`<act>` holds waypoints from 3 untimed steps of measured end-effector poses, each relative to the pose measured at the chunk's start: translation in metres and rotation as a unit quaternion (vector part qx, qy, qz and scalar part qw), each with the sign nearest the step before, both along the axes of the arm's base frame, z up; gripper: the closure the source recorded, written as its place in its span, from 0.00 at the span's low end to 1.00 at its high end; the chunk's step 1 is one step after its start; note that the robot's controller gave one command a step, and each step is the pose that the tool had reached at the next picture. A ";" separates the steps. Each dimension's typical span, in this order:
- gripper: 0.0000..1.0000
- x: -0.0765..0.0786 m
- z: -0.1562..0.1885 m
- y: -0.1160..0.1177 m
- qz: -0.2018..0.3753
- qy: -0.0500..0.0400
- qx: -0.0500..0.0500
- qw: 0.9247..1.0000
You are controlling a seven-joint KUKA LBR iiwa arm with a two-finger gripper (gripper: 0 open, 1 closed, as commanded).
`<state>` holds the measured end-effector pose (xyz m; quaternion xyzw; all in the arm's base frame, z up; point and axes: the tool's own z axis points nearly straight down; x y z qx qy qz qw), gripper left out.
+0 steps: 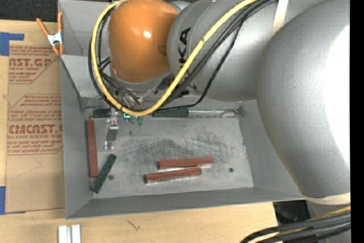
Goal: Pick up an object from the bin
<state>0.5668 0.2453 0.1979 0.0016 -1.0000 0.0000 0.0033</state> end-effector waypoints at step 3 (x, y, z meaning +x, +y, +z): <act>0.00 -0.043 -0.101 -0.038 0.144 -0.006 0.001 0.990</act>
Offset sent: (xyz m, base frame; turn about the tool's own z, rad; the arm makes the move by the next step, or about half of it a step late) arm -0.0367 -0.0972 -0.0858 -0.3380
